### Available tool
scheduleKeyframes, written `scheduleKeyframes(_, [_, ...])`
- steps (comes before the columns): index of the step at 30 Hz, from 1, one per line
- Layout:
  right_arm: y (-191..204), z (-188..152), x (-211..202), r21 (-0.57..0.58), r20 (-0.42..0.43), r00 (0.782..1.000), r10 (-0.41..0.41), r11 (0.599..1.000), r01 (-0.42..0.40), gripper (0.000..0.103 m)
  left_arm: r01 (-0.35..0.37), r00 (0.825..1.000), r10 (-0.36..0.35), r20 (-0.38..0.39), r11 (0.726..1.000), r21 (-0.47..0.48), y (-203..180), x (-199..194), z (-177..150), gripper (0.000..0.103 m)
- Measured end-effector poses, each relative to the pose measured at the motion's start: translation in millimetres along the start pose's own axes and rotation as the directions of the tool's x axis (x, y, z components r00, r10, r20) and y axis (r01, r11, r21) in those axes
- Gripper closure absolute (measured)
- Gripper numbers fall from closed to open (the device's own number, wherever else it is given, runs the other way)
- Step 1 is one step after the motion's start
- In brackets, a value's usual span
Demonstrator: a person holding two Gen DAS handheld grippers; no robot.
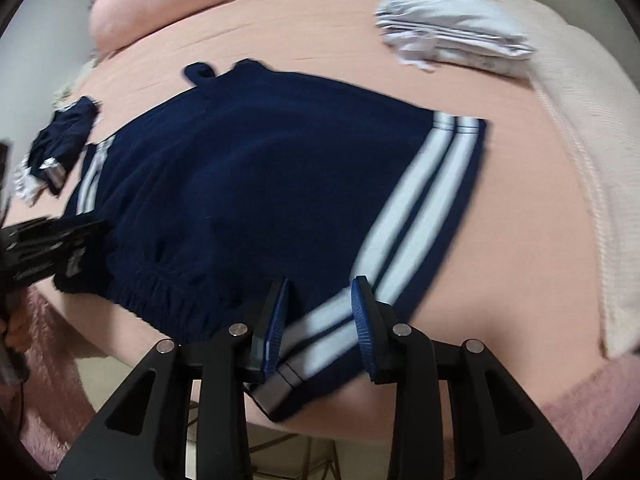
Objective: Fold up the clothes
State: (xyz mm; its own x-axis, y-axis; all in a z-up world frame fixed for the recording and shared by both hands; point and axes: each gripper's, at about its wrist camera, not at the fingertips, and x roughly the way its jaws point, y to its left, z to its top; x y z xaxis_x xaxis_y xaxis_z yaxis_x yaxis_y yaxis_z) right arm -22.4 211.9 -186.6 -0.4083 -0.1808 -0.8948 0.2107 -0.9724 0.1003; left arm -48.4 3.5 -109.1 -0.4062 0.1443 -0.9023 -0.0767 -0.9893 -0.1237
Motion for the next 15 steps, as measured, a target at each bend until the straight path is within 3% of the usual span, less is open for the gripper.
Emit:
scheduleKeyframes(3, [2.2,-3.9,-11.7,0.022,0.04,0.999,0.014,1.0,-0.015,0.067,-0.006,0.999,0.007,0.033,0.999,-0.049,16.2,-14.0,-7.7,0.062])
scheduleKeyframes(5, [5.1,-5.2,-15.7,0.029,0.047,0.999,0.024,0.999,-0.026,0.065,-0.026,1.0,0.025,-0.006,0.997,-0.067,25.6,-7.8,-16.1,0.062])
scheduleKeyframes(7, [8.9,-8.2,-13.1,0.014,0.012,1.0,-0.025,1.0,0.025,0.065,-0.05,0.997,0.045,-0.058,0.996,-0.079,34.5,1.8,-25.1,0.063])
scheduleKeyframes(10, [6.7,-12.6,-14.7,0.032,-0.017,0.998,-0.057,0.998,0.057,0.063,-0.042,0.999,0.039,-0.032,0.995,-0.087,38.7,-5.1,-32.9,0.063])
scheduleKeyframes(15, [-14.5,-20.9,-30.3,0.143,0.03,1.0,-0.003,0.99,-0.001,0.06,0.054,0.999,-0.054,0.01,0.99,-0.127,55.4,-15.1,-40.6,0.063])
